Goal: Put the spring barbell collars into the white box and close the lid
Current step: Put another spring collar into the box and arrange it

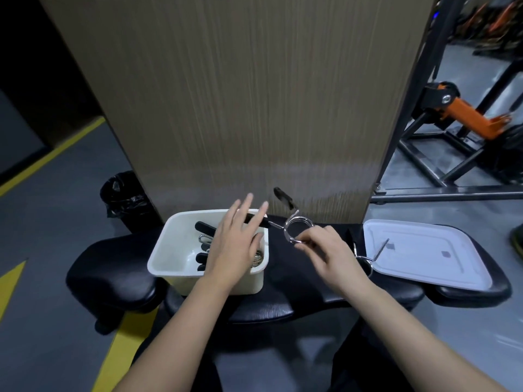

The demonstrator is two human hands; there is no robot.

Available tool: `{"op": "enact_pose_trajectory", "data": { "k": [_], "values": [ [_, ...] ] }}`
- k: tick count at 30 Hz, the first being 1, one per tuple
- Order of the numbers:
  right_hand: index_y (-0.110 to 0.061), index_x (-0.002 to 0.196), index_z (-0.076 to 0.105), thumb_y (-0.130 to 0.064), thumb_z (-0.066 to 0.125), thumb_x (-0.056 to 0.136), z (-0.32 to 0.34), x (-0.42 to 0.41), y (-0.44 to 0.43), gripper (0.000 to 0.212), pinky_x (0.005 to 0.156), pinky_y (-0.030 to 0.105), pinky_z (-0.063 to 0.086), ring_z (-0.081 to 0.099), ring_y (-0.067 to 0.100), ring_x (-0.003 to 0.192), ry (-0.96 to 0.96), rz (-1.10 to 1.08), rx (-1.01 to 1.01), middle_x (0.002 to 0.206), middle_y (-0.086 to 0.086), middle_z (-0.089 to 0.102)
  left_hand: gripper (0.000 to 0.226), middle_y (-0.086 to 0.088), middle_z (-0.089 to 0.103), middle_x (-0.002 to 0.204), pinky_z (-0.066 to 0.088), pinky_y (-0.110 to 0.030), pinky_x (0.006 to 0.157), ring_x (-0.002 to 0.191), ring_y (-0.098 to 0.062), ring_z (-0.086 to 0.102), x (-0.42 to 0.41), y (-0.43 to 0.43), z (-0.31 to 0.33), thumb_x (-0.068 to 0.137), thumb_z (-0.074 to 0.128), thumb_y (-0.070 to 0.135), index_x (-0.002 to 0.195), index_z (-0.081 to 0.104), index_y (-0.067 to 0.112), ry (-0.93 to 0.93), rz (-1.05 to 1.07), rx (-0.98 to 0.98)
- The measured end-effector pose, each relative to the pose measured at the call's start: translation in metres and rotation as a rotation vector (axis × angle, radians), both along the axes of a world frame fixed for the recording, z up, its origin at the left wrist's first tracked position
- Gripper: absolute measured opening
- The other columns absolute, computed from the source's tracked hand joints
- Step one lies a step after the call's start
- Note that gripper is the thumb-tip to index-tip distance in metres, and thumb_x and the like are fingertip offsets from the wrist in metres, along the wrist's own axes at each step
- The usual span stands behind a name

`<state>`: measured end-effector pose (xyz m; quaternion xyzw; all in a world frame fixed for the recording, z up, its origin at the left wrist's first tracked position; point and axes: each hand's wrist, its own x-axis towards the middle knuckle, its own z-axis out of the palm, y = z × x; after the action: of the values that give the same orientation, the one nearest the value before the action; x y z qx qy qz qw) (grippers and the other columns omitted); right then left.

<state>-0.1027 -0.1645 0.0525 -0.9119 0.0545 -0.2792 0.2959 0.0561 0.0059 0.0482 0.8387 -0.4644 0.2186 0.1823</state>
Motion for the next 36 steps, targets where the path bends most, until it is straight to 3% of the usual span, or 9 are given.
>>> {"op": "enact_pose_trajectory", "data": {
  "k": [2,5,9,12,15,19,24,30,36],
  "values": [
    [-0.018,0.095,0.064,-0.021,0.063,0.095,0.003,0.007,0.008,0.004,0.082,0.013,0.035,0.043,0.014,0.079,-0.013,0.054,-0.092,0.085,-0.013,0.058,0.033,0.001,0.069,0.12,0.04,-0.039,0.105,0.113,-0.023,0.062,0.009,0.006,0.011,0.098,0.048,0.032,0.124,0.065,0.021,-0.082,-0.026,0.052],
    [-0.017,0.096,0.064,-0.021,0.063,0.096,0.0,0.017,0.019,0.004,0.088,0.01,0.032,0.047,0.016,0.081,-0.01,0.116,-0.168,0.097,-0.014,0.063,0.013,0.005,0.073,0.09,0.045,-0.035,0.076,0.088,-0.022,0.066,0.016,0.024,0.024,0.096,0.058,0.031,0.099,0.068,0.024,0.011,0.014,0.189],
    [-0.033,0.127,0.058,-0.031,0.065,0.094,-0.004,0.032,0.033,0.034,0.101,0.014,0.036,0.053,0.008,0.122,0.052,0.008,0.035,0.141,-0.026,0.049,0.004,0.008,0.064,0.089,0.045,-0.034,0.067,0.089,-0.018,0.058,0.025,0.054,0.022,0.097,0.059,0.026,0.094,0.061,0.023,0.081,0.064,0.177],
    [-0.033,0.15,0.031,-0.041,0.074,0.085,0.0,0.041,0.048,0.078,0.103,0.017,0.032,0.04,-0.003,0.132,0.212,0.014,0.236,0.146,-0.023,0.041,0.008,0.006,0.06,0.089,0.042,-0.035,0.06,0.091,-0.019,0.056,0.034,0.072,0.013,0.099,0.056,0.027,0.093,0.056,0.021,0.117,0.149,0.175],
    [-0.028,0.153,0.029,-0.052,0.078,0.076,-0.009,0.054,0.062,0.094,0.111,0.022,0.029,0.029,0.007,0.145,0.44,0.096,0.185,0.158,-0.012,0.031,0.011,0.006,0.062,0.09,0.05,-0.039,0.061,0.093,-0.02,0.057,0.042,0.085,0.004,0.099,0.053,0.03,0.094,0.056,0.021,0.152,0.207,0.203],
    [-0.035,0.144,0.043,-0.049,0.08,0.075,-0.038,0.066,0.066,0.08,0.111,0.035,0.038,0.03,0.015,0.147,0.443,0.025,0.135,0.16,-0.013,0.03,0.01,0.007,0.064,0.098,0.05,-0.039,0.068,0.1,-0.018,0.057,0.048,0.09,-0.004,0.1,0.051,0.029,0.102,0.059,0.023,0.216,0.239,0.262],
    [-0.037,0.149,0.039,-0.043,0.079,0.079,-0.058,0.057,0.057,0.081,0.108,-0.002,0.01,0.01,-0.01,0.145,0.323,0.071,0.266,0.156,-0.027,0.018,0.008,0.001,0.062,0.099,0.045,-0.037,0.067,0.099,-0.023,0.057,0.052,0.069,-0.006,0.1,0.051,0.023,0.097,0.056,0.018,0.228,0.271,0.362],
    [-0.033,0.15,0.037,-0.035,0.079,0.08,-0.067,0.054,0.053,0.082,0.111,0.002,0.013,0.014,-0.01,0.145,0.254,0.129,0.4,0.158,-0.024,0.025,0.013,0.002,0.063,0.106,0.041,-0.033,0.068,0.104,-0.024,0.06,0.063,0.034,-0.018,0.096,0.057,0.016,0.105,0.064,0.021,0.27,0.275,0.463],
    [-0.031,0.148,0.041,-0.031,0.081,0.079,-0.071,0.055,0.054,0.08,0.114,0.006,0.016,0.017,-0.008,0.145,0.203,0.131,0.468,0.155,-0.025,0.029,0.017,0.007,0.065,0.105,0.046,-0.034,0.075,0.105,-0.019,0.054,0.073,0.026,-0.037,0.094,0.062,0.038,0.104,0.072,0.029,0.43,0.333,0.31]
  ]
}}
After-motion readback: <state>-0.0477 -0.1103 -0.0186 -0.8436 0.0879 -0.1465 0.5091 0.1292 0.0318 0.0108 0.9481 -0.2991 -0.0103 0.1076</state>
